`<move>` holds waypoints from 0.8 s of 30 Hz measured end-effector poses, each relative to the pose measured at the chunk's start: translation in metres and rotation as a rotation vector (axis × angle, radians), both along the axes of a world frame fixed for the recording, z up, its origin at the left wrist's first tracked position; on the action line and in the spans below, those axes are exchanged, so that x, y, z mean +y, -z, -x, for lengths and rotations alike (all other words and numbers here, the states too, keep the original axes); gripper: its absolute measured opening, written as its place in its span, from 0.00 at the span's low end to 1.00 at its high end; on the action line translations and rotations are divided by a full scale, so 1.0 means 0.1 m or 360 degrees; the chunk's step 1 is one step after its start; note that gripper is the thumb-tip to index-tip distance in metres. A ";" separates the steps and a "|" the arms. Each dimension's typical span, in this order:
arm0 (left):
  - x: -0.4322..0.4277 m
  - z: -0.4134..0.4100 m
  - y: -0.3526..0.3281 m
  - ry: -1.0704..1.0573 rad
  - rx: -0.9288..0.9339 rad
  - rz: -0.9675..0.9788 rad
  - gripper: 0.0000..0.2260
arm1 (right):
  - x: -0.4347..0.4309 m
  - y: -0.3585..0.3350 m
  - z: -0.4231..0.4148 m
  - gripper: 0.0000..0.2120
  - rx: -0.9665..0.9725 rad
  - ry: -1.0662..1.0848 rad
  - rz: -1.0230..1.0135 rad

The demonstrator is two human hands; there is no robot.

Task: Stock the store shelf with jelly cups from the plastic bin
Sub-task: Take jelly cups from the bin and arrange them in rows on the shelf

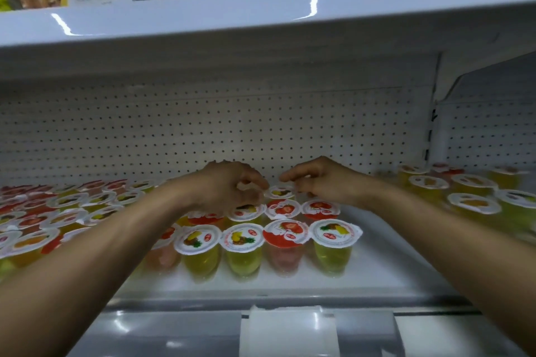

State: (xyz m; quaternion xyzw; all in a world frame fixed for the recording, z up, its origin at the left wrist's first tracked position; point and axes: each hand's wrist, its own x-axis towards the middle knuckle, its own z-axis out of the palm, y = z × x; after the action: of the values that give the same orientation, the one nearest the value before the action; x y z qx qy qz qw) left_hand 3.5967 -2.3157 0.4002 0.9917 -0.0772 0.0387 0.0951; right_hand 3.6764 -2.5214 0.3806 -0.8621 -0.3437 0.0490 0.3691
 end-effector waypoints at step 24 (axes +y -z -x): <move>-2.76 -1.12 -0.16 0.0554 0.0135 -0.0206 0.29 | -2.28 -0.16 0.31 0.20 -0.0387 0.0544 0.0911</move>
State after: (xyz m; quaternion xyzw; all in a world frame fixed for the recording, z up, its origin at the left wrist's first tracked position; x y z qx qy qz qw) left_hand 3.7082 -2.5915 0.4157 0.9682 -0.2458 -0.0251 0.0395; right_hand 3.6452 -2.7496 0.3963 -0.9752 -0.2081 -0.0221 0.0718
